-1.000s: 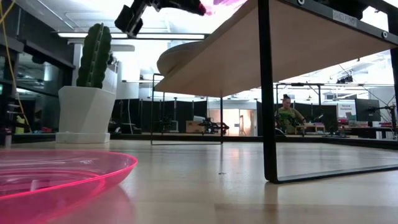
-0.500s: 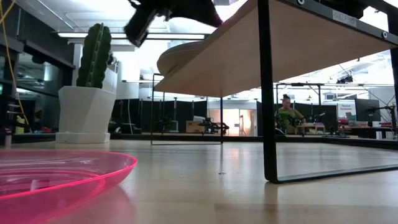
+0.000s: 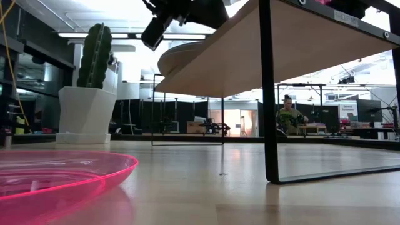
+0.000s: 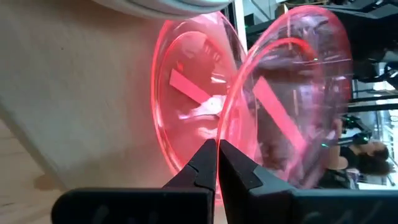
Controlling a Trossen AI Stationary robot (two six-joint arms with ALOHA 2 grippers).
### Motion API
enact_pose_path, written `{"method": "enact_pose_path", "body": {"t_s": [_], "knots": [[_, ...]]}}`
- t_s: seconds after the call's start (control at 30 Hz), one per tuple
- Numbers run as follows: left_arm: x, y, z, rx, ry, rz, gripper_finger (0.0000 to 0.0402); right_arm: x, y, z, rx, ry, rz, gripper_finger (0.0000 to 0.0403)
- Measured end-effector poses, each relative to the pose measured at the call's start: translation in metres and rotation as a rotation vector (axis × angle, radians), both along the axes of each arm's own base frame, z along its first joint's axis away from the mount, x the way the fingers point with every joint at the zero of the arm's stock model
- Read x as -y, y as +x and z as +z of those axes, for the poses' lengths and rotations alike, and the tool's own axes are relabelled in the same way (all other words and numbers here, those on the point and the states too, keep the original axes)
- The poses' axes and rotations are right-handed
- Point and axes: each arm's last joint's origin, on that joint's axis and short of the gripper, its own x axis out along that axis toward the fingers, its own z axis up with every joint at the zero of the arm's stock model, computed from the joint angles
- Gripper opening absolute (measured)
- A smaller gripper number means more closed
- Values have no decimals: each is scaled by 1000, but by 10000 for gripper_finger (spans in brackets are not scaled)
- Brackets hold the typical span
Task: Place and stack plates onto a shelf
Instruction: Stack the left pink transparent plate on top of the pink plate on the shelf
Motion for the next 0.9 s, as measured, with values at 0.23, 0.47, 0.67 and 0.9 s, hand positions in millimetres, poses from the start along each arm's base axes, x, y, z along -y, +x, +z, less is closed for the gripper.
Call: {"method": "enact_pose_path", "body": {"t_s": [0.23, 0.47, 0.67, 0.9], "knots": [[-2, -3, -1, -29, 24, 9, 1, 0, 0, 0, 0, 0, 0, 0], [-6, -2, -1, -37, 46, 17, 1, 0, 0, 0, 0, 0, 0, 0], [-8, -1, -1, -48, 55, -2, 1, 0, 0, 0, 5, 16, -12, 0], [-8, -2, 1, -55, 66, -15, 8, 0, 0, 0, 6, 18, -13, 0]]}}
